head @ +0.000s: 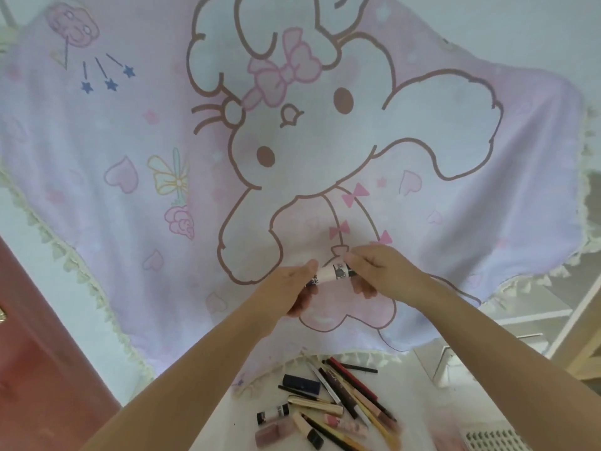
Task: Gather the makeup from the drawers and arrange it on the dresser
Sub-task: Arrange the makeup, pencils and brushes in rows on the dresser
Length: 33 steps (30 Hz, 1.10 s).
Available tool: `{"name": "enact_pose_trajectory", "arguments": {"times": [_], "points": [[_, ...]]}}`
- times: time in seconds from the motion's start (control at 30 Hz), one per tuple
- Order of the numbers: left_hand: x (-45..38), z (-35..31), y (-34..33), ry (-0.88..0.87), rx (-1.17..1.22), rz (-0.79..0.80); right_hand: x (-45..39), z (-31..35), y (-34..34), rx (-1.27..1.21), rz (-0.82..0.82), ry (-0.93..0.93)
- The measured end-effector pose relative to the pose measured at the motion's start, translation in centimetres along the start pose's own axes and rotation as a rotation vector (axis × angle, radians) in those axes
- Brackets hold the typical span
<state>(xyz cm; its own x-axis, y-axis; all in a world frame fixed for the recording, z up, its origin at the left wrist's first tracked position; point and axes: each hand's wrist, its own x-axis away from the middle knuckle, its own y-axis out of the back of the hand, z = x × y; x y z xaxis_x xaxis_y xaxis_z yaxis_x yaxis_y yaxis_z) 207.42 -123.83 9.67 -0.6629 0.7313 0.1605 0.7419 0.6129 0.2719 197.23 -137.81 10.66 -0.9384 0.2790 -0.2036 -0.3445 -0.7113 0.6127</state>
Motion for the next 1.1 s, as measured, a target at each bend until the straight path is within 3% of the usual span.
{"name": "enact_pose_trajectory", "arguments": {"times": [0.13, 0.23, 0.33, 0.5, 0.6, 0.77, 0.97, 1.1], "points": [[-0.4, -0.6, 0.9, 0.013, 0.046, -0.016, -0.3, -0.8, 0.8, -0.182, 0.023, 0.159], [-0.8, -0.8, 1.4, -0.002, 0.013, -0.029, -1.0, -0.2, 0.5, -0.216, 0.045, 0.104], [-1.1, -0.7, 1.6, -0.008, -0.013, -0.028, -1.7, 0.3, -0.5, -0.053, 0.024, 0.06], [-1.3, -1.0, 2.4, -0.004, 0.003, -0.027, -1.8, -0.3, -1.0, -0.212, -0.011, 0.165], [-1.3, -0.9, 2.5, -0.019, -0.022, -0.033, -1.9, -0.2, -1.2, -0.286, 0.029, 0.092], [-1.1, -0.5, 2.5, -0.012, -0.033, -0.019, -2.0, -0.1, -1.3, -0.239, -0.042, 0.117], [-1.2, 0.2, 2.3, -0.003, -0.034, -0.011, -2.0, -0.8, -1.5, -0.298, 0.064, 0.059], [-1.6, 1.3, 1.9, 0.028, -0.019, 0.018, -1.7, -1.7, -2.1, -0.21, 0.025, 0.071]]}}
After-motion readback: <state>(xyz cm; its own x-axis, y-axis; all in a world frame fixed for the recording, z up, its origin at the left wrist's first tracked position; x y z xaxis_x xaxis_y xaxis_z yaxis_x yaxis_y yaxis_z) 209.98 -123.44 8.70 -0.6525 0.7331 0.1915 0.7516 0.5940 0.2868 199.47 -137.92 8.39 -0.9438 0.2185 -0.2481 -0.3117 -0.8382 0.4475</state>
